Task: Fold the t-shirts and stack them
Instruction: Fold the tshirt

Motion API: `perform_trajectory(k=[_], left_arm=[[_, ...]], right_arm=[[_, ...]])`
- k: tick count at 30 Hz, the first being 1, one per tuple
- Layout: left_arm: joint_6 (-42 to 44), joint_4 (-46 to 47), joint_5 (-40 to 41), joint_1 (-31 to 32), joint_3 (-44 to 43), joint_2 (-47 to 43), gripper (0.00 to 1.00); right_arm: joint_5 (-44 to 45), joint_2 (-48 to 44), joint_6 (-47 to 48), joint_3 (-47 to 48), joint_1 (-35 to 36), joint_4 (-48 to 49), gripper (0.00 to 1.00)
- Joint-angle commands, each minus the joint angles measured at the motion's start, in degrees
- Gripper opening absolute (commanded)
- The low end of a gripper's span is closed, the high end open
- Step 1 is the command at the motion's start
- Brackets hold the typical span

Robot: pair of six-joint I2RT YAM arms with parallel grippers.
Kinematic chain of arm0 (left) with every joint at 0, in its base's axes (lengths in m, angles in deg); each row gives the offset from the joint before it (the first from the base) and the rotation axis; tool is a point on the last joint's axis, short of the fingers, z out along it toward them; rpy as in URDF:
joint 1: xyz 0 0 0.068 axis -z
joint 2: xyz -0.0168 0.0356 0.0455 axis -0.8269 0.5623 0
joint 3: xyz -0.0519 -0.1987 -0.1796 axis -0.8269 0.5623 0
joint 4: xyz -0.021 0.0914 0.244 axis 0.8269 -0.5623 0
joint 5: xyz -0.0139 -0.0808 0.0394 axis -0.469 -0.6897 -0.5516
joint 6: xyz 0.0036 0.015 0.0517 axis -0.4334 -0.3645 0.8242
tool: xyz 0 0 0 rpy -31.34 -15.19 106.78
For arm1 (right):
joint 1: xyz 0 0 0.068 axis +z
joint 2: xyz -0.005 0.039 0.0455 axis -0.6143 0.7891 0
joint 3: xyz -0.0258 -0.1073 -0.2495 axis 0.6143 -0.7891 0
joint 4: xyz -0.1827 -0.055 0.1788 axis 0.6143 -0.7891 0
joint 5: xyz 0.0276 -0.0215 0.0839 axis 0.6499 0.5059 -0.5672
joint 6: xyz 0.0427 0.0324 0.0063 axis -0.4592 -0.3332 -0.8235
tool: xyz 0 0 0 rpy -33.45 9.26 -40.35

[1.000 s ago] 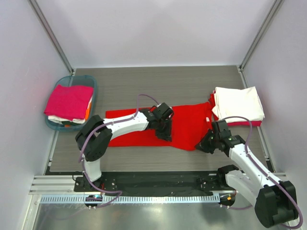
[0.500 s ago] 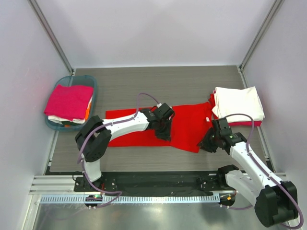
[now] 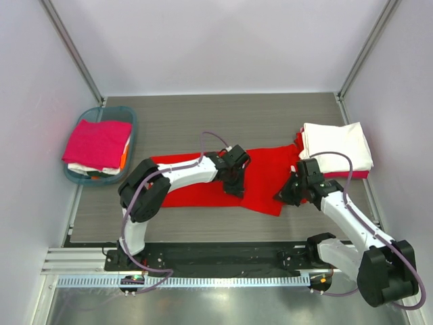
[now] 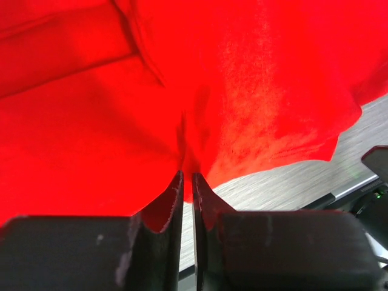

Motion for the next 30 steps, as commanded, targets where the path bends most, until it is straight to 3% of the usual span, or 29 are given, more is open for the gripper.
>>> perform_trajectory(k=[1, 11, 18, 30], left_arm=[[-0.8, 2.6, -1.3, 0.1, -2.6, 0.8, 0.09], [-1.2, 2.1, 0.7, 2.3, -2.9, 3.1, 0.07], [0.1, -2.9, 7.3, 2.7, -1.9, -0.9, 0.27], [-1.4, 0.7, -0.8, 2.1, -1.7, 1.9, 0.24]], right_arm=[[-0.4, 0.8, 0.6, -1.3, 0.2, 3.9, 0.01], [5.7, 1.0, -0.2, -8.8, 0.2, 4.4, 0.01], [9.2, 0.9, -1.0, -9.0, 0.2, 2.8, 0.01], [9.9, 0.5, -0.7, -8.8, 0.2, 1.3, 0.01]])
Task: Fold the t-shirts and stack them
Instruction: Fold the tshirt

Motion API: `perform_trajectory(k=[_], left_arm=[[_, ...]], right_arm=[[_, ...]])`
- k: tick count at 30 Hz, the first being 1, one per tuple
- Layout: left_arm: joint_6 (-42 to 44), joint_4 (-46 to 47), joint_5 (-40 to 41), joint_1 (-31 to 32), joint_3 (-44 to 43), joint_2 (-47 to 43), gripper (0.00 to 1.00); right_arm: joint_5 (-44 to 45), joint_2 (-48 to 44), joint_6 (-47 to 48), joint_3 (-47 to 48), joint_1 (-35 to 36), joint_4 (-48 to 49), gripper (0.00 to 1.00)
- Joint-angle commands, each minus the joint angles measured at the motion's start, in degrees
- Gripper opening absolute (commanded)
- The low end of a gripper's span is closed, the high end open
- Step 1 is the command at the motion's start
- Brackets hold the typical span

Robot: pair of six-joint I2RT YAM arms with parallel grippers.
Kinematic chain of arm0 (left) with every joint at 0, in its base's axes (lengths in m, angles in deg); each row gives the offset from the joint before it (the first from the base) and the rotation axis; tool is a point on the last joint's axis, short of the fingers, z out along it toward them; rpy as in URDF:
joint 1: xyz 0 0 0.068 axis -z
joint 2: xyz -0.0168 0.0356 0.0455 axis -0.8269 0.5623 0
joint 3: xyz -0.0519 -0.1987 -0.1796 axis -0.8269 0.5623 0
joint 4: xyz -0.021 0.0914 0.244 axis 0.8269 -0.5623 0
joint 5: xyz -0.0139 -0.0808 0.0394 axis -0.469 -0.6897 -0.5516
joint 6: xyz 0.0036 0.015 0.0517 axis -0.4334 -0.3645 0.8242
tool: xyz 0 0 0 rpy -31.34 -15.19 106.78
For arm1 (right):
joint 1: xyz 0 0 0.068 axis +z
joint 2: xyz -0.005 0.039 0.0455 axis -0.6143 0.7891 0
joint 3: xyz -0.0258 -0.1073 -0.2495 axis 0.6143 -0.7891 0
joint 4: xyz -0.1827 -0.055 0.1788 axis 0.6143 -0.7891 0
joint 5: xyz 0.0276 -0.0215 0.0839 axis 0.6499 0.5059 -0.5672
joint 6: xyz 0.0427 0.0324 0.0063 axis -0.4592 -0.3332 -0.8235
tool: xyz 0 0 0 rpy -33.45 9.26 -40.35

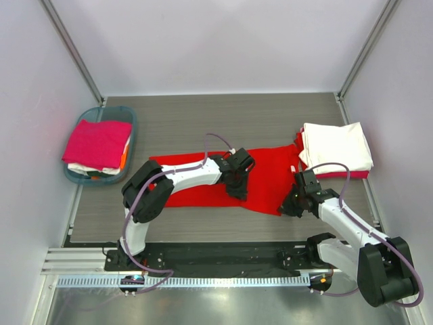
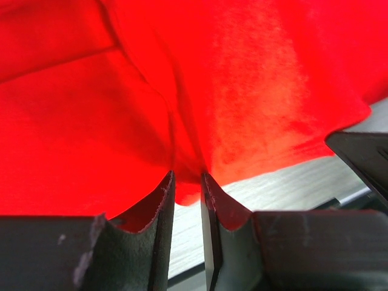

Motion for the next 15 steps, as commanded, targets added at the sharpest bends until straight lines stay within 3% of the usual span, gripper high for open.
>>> perform_trajectory(k=[1, 8, 11, 14, 15], left_arm=[[-0.3, 2.0, -3.9, -0.1, 0.2, 0.2, 0.24], [-1.4, 4.9, -6.2, 0.0, 1.9, 0.4, 0.23], [-1.7, 5.3, -6.6, 0.1, 2.1, 1.1, 0.17], [-1.5, 5.4, -5.5, 0.3, 2.6, 0.0, 0.00], [-1.3, 4.8, -4.7, 0.2, 2.7, -0.6, 0.00]], right_arm=[[4.5, -0.2, 0.3, 0.0, 0.2, -1.9, 0.01], [4.5, -0.2, 0.4, 0.1, 0.2, -1.8, 0.01], [4.5, -0.1, 0.4, 0.1, 0.1, -1.8, 0.01], [4.4, -0.2, 0.4, 0.1, 0.1, -1.8, 0.01], [4.4, -0.2, 0.4, 0.1, 0.1, -1.8, 0.01]])
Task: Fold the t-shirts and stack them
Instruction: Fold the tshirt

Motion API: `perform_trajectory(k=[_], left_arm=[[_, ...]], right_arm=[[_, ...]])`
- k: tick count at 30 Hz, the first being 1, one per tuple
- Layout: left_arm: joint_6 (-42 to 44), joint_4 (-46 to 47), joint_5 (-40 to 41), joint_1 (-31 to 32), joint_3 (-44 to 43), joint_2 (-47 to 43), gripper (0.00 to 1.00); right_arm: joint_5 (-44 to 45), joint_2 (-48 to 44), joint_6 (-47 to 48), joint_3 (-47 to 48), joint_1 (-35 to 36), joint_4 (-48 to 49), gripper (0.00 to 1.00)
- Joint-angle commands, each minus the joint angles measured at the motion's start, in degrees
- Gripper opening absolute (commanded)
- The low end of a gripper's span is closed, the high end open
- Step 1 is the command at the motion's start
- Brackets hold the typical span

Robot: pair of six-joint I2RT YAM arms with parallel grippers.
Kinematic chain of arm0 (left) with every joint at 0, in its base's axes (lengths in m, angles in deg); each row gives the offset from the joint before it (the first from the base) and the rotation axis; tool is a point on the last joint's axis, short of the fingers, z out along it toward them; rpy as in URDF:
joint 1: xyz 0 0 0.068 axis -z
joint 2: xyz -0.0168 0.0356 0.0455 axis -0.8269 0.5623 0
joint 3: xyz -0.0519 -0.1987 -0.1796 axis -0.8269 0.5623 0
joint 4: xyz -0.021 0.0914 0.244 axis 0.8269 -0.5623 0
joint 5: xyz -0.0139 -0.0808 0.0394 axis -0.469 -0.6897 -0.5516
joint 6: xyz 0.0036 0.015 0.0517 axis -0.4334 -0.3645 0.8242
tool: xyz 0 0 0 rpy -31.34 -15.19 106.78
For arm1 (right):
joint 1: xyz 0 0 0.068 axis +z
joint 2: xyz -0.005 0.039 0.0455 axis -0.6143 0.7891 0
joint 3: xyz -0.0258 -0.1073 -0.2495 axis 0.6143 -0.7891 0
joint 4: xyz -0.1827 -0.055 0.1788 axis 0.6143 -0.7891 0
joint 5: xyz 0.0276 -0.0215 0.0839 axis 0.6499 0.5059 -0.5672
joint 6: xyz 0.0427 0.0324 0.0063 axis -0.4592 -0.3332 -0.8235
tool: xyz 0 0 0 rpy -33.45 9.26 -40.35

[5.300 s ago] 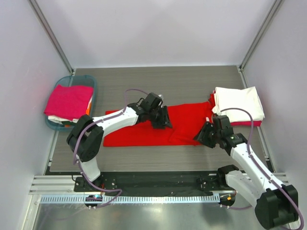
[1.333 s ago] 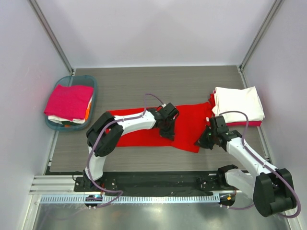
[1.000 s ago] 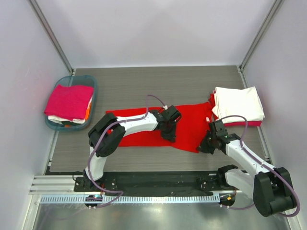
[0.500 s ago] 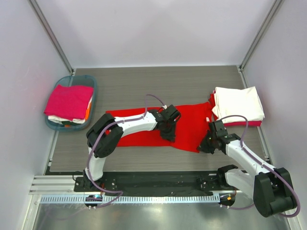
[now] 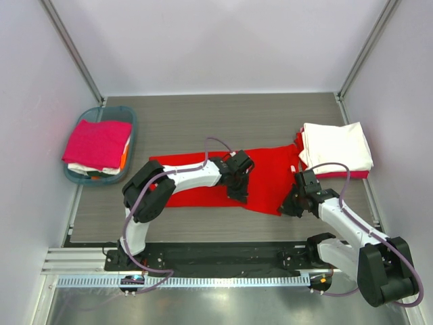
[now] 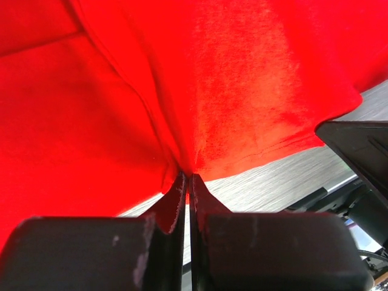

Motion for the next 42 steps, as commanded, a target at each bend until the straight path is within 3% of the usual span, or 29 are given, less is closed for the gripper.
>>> perform_trajectory(k=[1, 8, 11, 19, 22, 28, 31, 33, 38, 42], left_arm=[[1.0, -0.9, 2.3, 0.1, 0.2, -2.0, 0.00], [3.8, -10.4, 8.8, 0.3, -3.0, -5.4, 0.00], [4.5, -12.1, 8.5, 0.8, -3.8, -5.6, 0.34], [5.8, -12.7, 7.9, -0.8, -1.3, -13.5, 0.43], [7.1, -12.7, 7.0, -4.3, 0.0, -16.4, 0.42], [10.9, -11.6, 6.9, -14.3, 6.1, -24.5, 0.29], [13.3, -11.9, 11.6, -18.1, 8.8, -29.9, 0.08], [14.4, -12.5, 13.5, -20.1, 9.6, -32.9, 0.00], [14.8, -12.8, 14.6, -26.7, 10.5, -33.8, 0.00], [12.7, -12.3, 17.2, -31.6, 9.5, -29.1, 0.00]], right_arm=[[4.4, -0.1, 0.4, 0.0, 0.2, -1.8, 0.01], [4.3, -0.1, 0.5, 0.1, 0.2, -1.7, 0.01], [4.0, -0.1, 0.4, 0.2, 0.2, -1.7, 0.01], [3.8, -3.6, 0.0, 2.6, 0.2, -4.2, 0.02], [4.8, -5.7, 0.3, 5.2, 0.2, -6.3, 0.02], [7.6, -4.8, 1.8, 10.3, 0.2, -8.4, 0.01], [9.1, -1.6, 2.9, 14.7, 0.2, -8.4, 0.01], [10.0, 0.7, 3.5, 16.7, 0.2, -8.2, 0.01], [12.7, 9.6, 5.8, 23.0, 0.2, -7.7, 0.01], [15.9, 15.5, 6.4, 26.5, 0.2, -7.1, 0.01]])
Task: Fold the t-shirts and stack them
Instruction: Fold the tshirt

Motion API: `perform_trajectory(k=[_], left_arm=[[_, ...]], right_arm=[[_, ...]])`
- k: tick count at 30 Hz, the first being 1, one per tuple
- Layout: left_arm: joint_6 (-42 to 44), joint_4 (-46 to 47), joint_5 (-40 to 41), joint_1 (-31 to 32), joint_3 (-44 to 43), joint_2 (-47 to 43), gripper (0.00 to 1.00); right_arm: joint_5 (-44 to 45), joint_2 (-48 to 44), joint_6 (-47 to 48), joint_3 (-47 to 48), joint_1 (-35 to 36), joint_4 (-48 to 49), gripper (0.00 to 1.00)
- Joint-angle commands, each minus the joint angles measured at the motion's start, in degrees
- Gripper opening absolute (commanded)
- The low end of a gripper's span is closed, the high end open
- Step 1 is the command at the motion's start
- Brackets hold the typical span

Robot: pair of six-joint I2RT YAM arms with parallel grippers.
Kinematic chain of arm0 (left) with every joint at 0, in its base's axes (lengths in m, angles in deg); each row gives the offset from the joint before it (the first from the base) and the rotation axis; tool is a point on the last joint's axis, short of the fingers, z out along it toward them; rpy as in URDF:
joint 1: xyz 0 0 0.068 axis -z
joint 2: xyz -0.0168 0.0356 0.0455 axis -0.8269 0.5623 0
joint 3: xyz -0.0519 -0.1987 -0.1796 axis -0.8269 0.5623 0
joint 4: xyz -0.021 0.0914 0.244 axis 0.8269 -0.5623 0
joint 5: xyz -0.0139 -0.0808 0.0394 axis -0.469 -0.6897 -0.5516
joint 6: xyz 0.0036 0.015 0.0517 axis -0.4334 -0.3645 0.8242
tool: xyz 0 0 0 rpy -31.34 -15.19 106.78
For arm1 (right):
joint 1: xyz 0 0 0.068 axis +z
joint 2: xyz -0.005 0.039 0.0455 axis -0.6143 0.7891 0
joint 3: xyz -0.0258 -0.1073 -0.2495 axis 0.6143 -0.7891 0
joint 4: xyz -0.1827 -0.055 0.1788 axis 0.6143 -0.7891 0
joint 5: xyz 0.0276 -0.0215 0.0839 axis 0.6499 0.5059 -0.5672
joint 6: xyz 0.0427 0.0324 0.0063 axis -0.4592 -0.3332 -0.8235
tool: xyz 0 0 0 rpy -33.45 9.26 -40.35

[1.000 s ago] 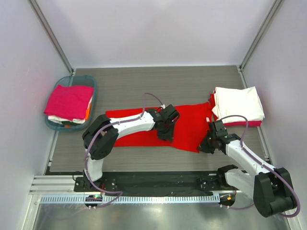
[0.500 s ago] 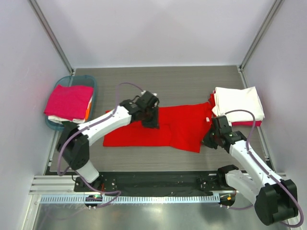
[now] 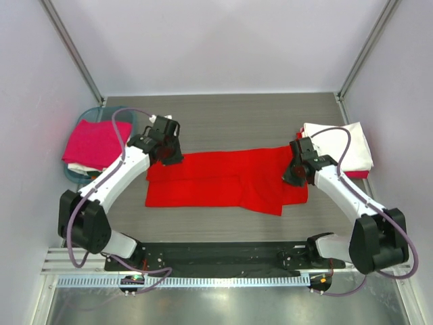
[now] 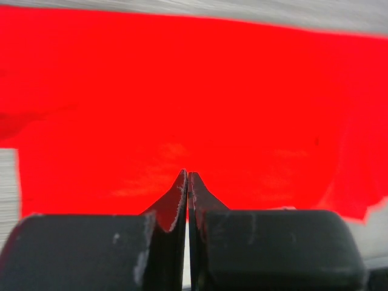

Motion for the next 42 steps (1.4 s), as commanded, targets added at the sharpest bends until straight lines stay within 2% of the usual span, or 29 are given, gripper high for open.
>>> perform_trajectory(k=[1, 4, 8, 12, 18, 28, 35, 41, 42], left_arm=[[-0.9, 0.6, 2.4, -5.6, -0.7, 5.7, 0.00], [-2.2, 2.3, -1.1, -10.1, -2.1, 10.9, 0.00], [-4.5, 4.0, -1.4, -13.2, -4.3, 16.8, 0.00], [-5.2, 4.3, -1.6, -14.5, -7.9, 21.7, 0.00], [-4.6, 5.1, -2.0, -16.0, -8.2, 25.7, 0.00], [-7.3, 4.9, -4.0, -16.4, -4.5, 30.7, 0.00], [-8.1, 6.1, -2.5, -14.6, 6.6, 25.0, 0.00], [-15.3, 10.9, -4.0, -8.7, 22.2, 12.9, 0.00], [-16.1, 11.6, -4.0, -5.6, 23.8, 10.1, 0.00]], right_arm=[[4.8, 4.1, 1.7, 4.3, 0.2, 1.0, 0.01], [5.2, 8.0, 1.9, 7.1, 0.1, 1.8, 0.01], [4.9, 12.1, 1.9, 10.0, 0.2, 3.0, 0.01], [4.7, 15.9, 2.3, 12.9, 0.1, 3.7, 0.01], [4.0, 23.0, 3.9, 14.4, 0.2, 4.4, 0.01], [3.8, 33.4, 4.9, 19.4, 0.1, 6.4, 0.01], [3.9, 41.8, 5.3, 27.7, -0.4, 6.6, 0.01], [1.2, 54.1, 6.0, 42.3, -0.7, 5.9, 0.01], [-0.9, 55.7, 6.1, 44.7, -0.6, 5.7, 0.01]])
